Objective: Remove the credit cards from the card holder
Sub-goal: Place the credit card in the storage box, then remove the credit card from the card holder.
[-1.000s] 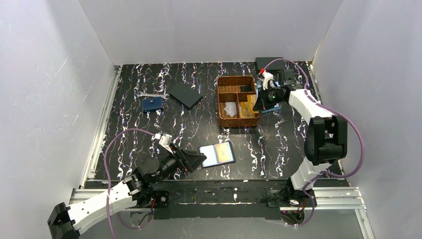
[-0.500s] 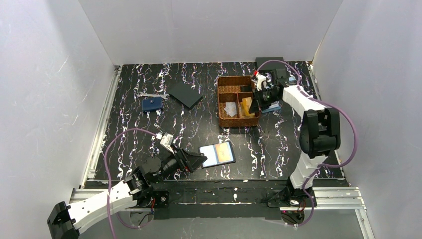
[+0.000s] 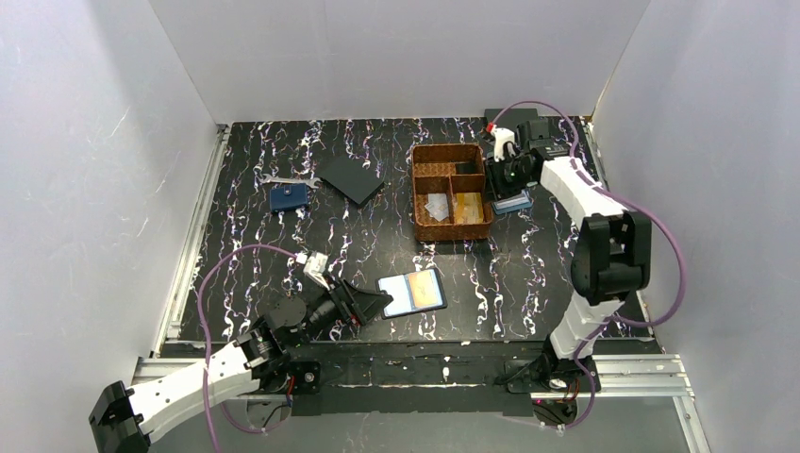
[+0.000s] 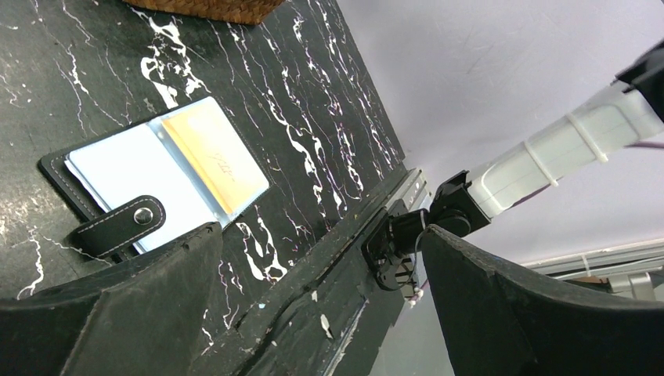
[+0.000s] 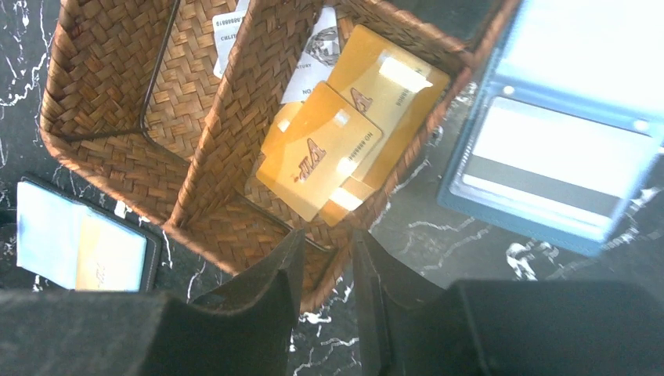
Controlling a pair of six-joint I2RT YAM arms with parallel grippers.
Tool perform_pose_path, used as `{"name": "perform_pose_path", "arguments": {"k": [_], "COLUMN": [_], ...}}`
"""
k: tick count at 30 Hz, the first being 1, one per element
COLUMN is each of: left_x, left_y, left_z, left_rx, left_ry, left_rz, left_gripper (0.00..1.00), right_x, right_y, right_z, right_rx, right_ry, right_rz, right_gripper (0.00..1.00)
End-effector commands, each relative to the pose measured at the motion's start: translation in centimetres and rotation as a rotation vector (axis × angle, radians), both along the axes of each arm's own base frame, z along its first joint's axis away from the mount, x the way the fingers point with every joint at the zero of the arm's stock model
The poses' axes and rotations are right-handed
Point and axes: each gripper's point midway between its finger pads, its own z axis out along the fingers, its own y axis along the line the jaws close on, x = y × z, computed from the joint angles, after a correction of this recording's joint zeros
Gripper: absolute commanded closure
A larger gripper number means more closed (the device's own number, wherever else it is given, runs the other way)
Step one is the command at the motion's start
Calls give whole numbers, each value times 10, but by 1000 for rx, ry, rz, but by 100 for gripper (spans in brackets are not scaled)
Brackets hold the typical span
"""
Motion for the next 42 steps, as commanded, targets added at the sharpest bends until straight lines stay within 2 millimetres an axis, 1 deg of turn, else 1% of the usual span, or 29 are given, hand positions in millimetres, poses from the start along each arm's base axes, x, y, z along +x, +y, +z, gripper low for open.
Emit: {"name": "perform_pose_path", "arguments": {"k": [1,3,7,9,12,14,17,22,25,29,34,42], "left_x": [7,8,6,3,-1,-1,0,4,6,9,15,23], "left_y": [0,-1,-7,-11,-18,-22,-25,-30,-31,-31,-36,-48], "left_z": [12,8,4,4,6,6,3,-4,-8,-13,-11,-12], "left_rx": [-43,-56,-46,-38,-21,-7,17,60,76,91,108,135], "left_ry": [41,88,136,147,160,167,180,192,202,217,220,250], "left_rz": [44,55,36,9,-28,-42,-45,-43,-37,-19,-11,-14], "left_gripper": [2,2,2,2,2,2,3,3,4,5,5,5], "right_x": [-3,-19,-71,-94,-120,-137,-151,-158,-157,-156,-160,-160], "right_y": [-10,-1,28,35,42,47,53,56,57,57,57,60], "right_z": [52,61,73,78,79,74,69,63,64,59,52,51], "right_rx": [-15,30,215,270,341,398,475,540,556,560,570,597], "right_ry": [-184,-217,-268,-324,-380,-383,-381,-388,-399,-376,-339,-277], "right_rz": [1,90,293,367,448,489,489,427,403,387,384,378], "right_gripper": [62,59,47,42,36,36,38,41,42,42,43,44]}}
